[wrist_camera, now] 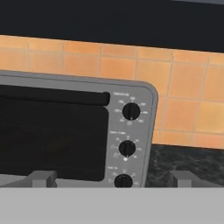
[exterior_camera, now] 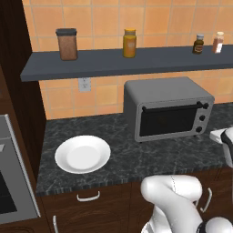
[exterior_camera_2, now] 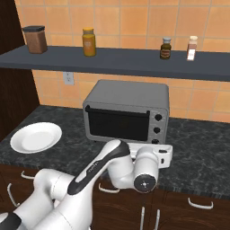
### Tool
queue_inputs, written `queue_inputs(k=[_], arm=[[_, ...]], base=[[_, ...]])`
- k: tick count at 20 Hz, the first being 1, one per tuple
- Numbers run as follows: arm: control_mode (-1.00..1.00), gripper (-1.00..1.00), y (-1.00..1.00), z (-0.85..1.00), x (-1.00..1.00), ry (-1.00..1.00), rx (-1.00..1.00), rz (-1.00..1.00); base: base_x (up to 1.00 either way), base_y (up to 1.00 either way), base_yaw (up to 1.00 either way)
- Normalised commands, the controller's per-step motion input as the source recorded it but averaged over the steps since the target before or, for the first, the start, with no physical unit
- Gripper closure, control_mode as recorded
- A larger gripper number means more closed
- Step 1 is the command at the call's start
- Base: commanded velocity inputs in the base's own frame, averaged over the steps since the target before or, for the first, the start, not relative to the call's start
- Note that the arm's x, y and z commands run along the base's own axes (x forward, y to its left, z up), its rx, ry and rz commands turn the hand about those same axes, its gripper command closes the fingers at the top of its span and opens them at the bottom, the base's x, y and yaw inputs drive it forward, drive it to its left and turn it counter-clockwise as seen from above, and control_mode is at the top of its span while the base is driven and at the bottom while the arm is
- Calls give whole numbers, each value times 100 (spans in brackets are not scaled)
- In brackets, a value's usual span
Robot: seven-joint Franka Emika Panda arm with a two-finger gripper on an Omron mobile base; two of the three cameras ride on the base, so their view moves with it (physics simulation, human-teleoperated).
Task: Pick up the kebab skewer and baguette bread, and place them inside the toaster oven. Close the toaster oven door and start by setting the timer.
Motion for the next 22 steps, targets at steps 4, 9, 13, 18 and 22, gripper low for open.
queue_inputs(k=[4, 9, 13, 18, 22], arm=[[-100, -100, -4, -15, 6, 0, 0, 0], [-100, -100, -15, -12, 7, 0, 0, 0], [-100, -100, -23, -2, 15, 0, -1, 0], [-100, -100, -17, -1, 15, 0, 0, 0], [-100, -100, -6, -2, 11, 0, 0, 0]], base=[[0, 0, 0], [0, 0, 0], [0, 0, 0], [0, 0, 0], [0, 0, 0]])
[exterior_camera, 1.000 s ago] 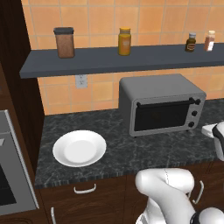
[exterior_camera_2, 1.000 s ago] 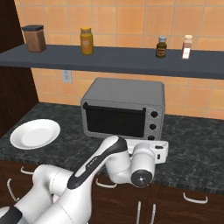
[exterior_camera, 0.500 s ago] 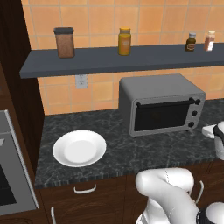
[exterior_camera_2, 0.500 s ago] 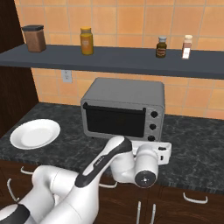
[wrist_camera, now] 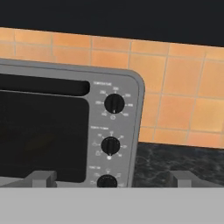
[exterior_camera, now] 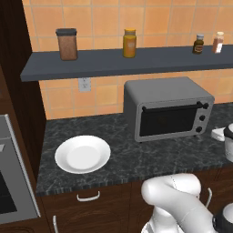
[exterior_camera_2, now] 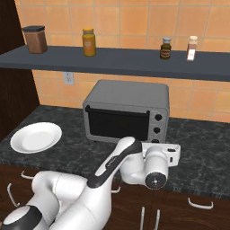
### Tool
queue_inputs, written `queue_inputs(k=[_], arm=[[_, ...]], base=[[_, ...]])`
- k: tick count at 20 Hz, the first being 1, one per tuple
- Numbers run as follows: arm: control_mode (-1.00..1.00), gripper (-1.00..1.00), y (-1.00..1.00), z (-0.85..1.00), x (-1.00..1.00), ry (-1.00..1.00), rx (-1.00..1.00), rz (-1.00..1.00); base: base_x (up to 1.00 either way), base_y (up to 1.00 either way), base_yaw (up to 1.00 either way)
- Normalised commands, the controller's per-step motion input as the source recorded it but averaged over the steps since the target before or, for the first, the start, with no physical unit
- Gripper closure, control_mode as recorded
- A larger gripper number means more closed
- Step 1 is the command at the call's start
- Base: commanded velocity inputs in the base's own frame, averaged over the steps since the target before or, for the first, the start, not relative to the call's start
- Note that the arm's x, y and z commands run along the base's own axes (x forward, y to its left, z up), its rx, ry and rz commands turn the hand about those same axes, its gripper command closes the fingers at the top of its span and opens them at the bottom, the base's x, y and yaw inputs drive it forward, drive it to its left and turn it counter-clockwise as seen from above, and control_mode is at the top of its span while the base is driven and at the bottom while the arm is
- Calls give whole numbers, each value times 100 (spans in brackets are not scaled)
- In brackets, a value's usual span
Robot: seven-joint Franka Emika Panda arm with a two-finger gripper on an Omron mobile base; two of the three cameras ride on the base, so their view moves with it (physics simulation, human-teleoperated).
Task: Pick up the kebab skewer and baguette bread, and place them inside the toaster oven. Close the toaster oven door and start by setting the timer.
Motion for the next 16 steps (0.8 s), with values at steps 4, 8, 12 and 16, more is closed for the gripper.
queue_inputs(k=[4, 8, 12, 16], arm=[[-100, -100, 0, -7, 13, 0, -1, 0], [-100, -100, -4, -9, 21, 0, -1, 0], [-100, -100, -2, -10, 25, 0, -2, 0], [-100, -100, 0, -11, 14, 0, -2, 0]], base=[[0, 0, 0], [0, 0, 0], [0, 0, 0], [0, 0, 0]])
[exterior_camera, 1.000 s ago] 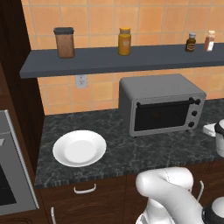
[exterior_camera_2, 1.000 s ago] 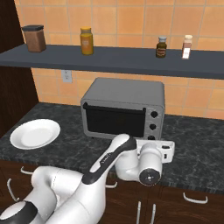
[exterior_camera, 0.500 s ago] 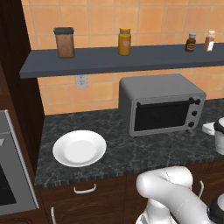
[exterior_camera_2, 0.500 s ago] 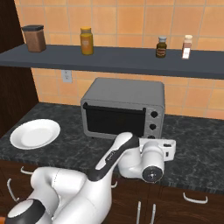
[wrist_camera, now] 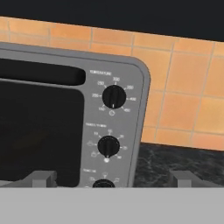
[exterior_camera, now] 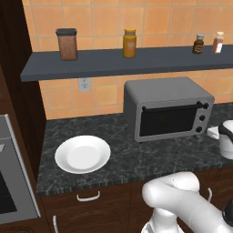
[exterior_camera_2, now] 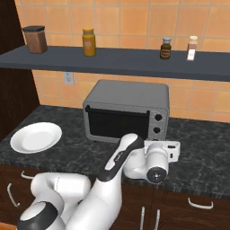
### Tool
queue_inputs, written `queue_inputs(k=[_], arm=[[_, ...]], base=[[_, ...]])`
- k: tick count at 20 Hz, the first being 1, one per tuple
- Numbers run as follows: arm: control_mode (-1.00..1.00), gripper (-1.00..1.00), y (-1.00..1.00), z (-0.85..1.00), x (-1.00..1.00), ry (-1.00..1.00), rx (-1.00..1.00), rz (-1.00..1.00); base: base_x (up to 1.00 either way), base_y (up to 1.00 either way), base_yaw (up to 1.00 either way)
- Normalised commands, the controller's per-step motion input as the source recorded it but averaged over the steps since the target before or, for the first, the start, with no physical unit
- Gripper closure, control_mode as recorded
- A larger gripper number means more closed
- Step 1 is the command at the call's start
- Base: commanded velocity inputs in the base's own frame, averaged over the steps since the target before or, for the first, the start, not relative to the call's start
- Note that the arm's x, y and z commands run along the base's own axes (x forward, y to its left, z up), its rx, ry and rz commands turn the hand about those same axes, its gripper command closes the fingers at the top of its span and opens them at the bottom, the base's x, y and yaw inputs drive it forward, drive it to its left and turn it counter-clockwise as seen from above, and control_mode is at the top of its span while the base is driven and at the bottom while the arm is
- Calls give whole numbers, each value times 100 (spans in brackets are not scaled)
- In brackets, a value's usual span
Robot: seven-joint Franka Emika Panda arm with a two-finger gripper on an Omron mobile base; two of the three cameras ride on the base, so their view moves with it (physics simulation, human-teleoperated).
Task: Pick up the kebab skewer and baguette bread, and place them inside the toaster oven. Close the toaster oven door and start by setting the timer.
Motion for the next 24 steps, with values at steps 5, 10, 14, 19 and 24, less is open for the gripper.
queue_inputs(k=[5, 10, 14, 19, 24], arm=[[-100, -100, -1, -10, 1, 0, 0, 0], [-100, -100, 11, 0, 29, 0, -1, 4], [-100, -100, 13, 0, 31, 0, -1, 6], [-100, -100, 0, 0, 1, -3, 0, 4], [-100, -100, 2, 0, 14, -8, -3, 1]], base=[[0, 0, 0], [0, 0, 0], [0, 0, 0], [0, 0, 0], [0, 0, 0]])
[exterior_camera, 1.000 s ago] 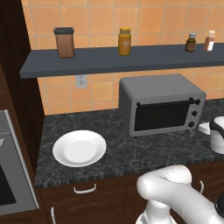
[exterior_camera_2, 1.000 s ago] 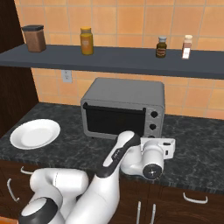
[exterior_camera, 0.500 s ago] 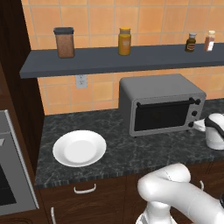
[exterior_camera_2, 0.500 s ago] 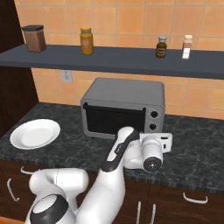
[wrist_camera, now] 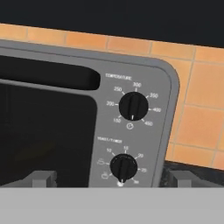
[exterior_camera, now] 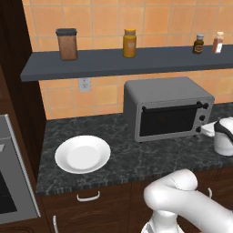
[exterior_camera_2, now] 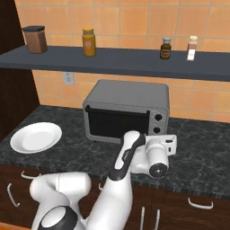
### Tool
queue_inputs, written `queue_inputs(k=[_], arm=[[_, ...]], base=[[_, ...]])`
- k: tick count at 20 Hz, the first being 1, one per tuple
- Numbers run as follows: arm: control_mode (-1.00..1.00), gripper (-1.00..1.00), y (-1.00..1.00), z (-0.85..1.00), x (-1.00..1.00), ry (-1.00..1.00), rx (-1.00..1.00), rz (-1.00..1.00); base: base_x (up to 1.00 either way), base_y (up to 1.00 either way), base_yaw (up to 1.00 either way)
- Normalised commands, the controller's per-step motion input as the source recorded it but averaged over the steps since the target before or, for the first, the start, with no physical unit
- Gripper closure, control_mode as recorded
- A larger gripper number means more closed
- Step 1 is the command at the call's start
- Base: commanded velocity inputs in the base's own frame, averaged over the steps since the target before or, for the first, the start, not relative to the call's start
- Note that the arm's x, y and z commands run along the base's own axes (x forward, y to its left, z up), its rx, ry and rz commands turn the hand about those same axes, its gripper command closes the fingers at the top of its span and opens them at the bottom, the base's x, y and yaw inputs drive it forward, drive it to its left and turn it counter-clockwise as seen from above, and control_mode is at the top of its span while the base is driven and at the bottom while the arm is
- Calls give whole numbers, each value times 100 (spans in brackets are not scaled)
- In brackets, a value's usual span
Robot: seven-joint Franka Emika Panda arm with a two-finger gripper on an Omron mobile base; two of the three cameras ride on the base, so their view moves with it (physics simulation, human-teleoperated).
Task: Pick up the kebab skewer and baguette bread, and place them inside the toaster oven. Close the toaster oven door and start by setting the timer.
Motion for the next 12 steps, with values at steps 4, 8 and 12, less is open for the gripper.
queue_inputs(k=[4, 8, 12], arm=[[-100, -100, 1, -3, 16, -1, -4, 0], [-100, -100, 0, -1, 23, 0, -5, 0], [-100, -100, 0, -6, 28, 0, -2, 0]], base=[[0, 0, 0], [0, 0, 0], [0, 0, 0]])
